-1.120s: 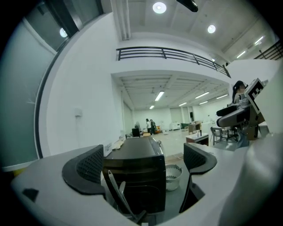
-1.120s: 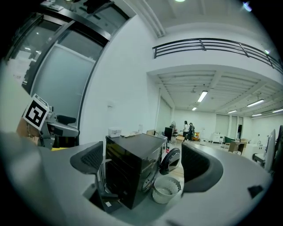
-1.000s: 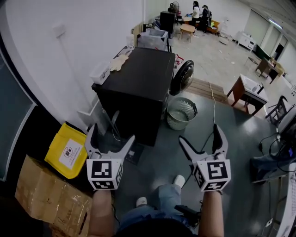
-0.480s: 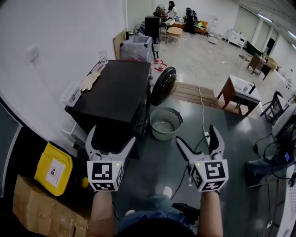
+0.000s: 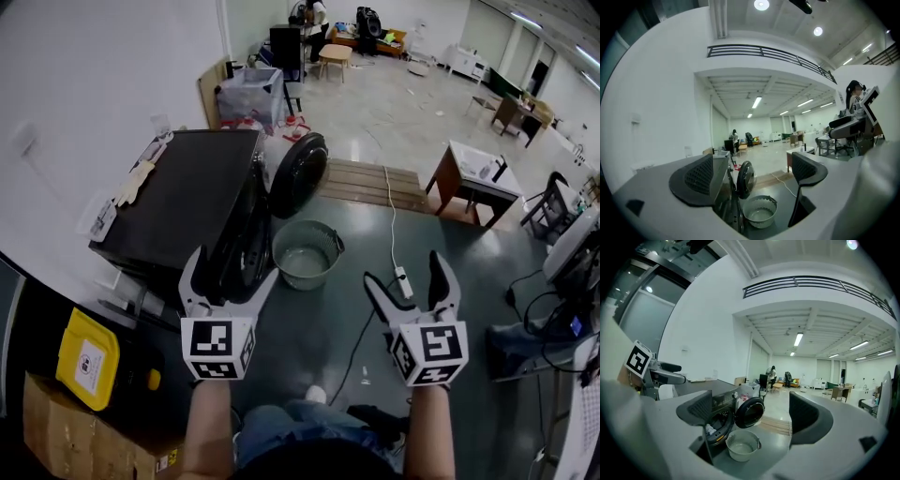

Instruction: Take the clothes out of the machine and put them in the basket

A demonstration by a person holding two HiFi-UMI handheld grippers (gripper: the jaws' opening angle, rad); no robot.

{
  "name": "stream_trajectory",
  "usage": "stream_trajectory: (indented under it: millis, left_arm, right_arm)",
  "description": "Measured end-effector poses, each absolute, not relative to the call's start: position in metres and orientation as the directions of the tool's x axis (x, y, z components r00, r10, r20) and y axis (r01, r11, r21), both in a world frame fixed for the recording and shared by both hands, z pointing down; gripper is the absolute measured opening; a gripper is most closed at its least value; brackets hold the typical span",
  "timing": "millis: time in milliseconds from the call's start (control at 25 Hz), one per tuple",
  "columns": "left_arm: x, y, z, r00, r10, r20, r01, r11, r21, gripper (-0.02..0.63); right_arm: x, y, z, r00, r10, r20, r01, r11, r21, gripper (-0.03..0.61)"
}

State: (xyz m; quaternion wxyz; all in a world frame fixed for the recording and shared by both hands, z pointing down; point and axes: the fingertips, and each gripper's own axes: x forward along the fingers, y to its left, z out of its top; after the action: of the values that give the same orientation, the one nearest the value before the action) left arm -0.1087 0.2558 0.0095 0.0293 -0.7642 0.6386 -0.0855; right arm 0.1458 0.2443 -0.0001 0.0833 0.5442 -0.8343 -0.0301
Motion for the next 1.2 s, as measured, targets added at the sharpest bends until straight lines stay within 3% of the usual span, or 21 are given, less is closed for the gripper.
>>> stream_trajectory:
  millis: [360,1200]
  left_arm:
    - [-0.060,0.214,0.018,0.186,-0.971,0.150,-0.956,-0.214,-0.201,0.525]
    - [-0.050,0.086,0.040,0.243,-0.940,0.241,-0.919,-0.303,-0.253,0.525]
  right_arm:
    - [0.192,0.207,0.019,-0.386,-0.912,0.139,-0.910,0.401,0.101,0.509]
    - [0.193,0.091,0.049,-0.373,-0.900,0.225,-0.916,0.396,0.064,0.509]
